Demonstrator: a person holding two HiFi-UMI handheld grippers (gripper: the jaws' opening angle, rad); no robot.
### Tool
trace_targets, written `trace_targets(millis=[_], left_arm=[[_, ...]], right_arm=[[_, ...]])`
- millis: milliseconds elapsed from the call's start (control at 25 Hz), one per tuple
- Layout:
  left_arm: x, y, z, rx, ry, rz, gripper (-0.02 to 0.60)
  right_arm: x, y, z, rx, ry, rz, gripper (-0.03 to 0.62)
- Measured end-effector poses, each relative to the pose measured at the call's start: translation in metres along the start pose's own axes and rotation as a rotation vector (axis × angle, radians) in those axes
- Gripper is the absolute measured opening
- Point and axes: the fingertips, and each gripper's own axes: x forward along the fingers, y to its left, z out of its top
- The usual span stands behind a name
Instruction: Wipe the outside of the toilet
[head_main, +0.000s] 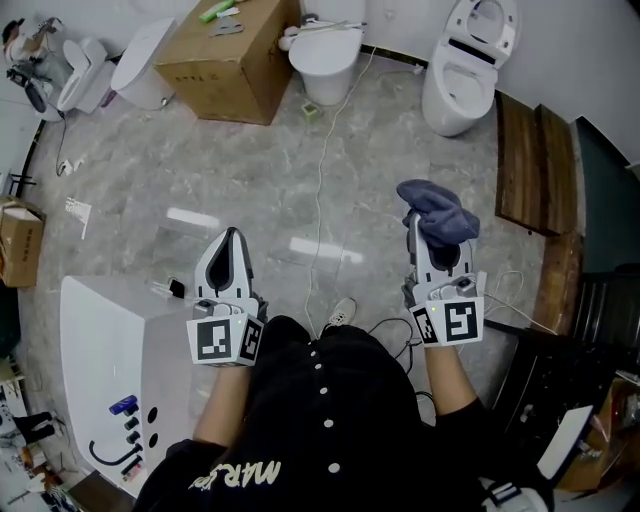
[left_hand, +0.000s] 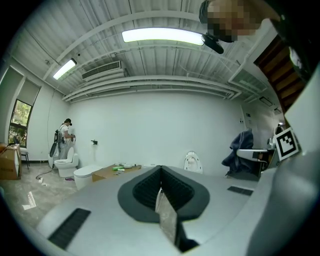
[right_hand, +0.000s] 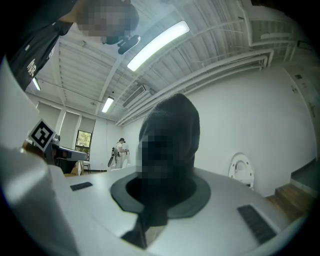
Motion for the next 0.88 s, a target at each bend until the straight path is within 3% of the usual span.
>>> trace_targets(millis=[400, 880], left_arm=[[0.017, -0.011, 0.016, -0.001, -0.058, -0.018, -0.002], [0.095, 0.033, 0.02, -0.025, -0.071, -0.036, -0.002]], right_arm=[[0.006, -0.016, 0.021, -0.025, -0.044, -0.007, 0.064], [0.072, -0.025, 0.009, -0.049, -0.014, -0.032, 0.064]])
